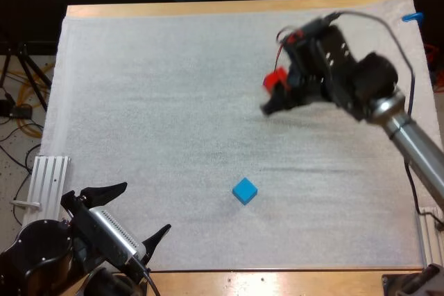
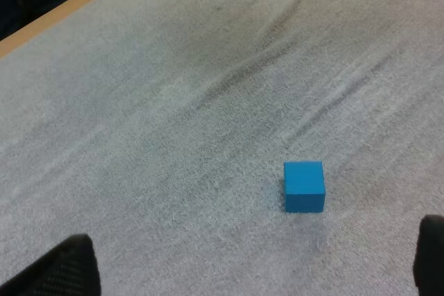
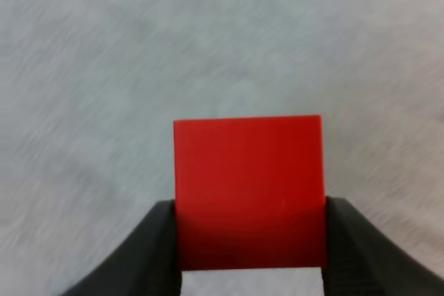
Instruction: Stack red cube on blue cube
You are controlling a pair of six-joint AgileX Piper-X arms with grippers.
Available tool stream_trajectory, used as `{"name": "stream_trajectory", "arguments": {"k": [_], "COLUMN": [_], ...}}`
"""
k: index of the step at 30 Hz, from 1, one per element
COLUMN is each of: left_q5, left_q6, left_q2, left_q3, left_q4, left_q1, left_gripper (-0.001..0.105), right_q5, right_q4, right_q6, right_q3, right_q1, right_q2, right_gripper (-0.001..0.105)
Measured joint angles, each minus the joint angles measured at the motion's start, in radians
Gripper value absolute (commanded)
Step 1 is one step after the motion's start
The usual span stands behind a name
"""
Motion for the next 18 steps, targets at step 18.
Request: {"name": "stream_trajectory", "arguments": {"k": [18], "left_q5": [0.0], "left_q6": [0.0], "left_q2": [0.0], "left_q3": [0.0], "left_q4": [0.0], "left_q1": [0.0], "left_gripper": [0.087], "right_q5": [0.08], "right_q4": [-0.211], "right_q6": [0.181], "right_q3": [0.44], "right_q1": [0.369], "right_q2": [-0.121], "right_gripper": [0.03]}}
